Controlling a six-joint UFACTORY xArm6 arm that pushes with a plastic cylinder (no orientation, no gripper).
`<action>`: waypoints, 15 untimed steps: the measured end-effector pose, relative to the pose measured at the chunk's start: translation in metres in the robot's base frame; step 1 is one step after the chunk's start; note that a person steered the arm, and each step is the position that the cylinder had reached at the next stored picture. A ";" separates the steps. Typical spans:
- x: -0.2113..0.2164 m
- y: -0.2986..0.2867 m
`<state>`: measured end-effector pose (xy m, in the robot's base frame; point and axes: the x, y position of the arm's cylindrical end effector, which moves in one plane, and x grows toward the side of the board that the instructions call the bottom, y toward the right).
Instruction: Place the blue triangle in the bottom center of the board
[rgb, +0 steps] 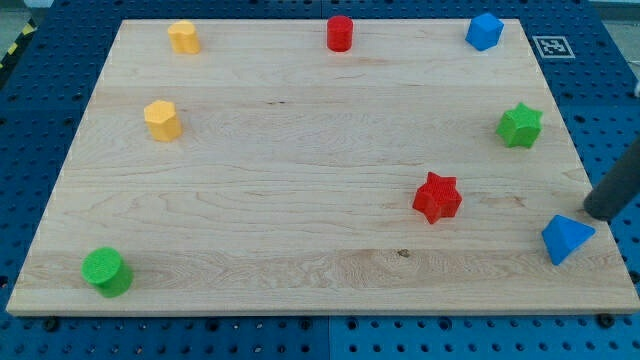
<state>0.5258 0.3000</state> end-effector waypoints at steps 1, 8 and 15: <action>0.010 0.001; 0.037 -0.059; 0.068 -0.093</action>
<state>0.5939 0.2066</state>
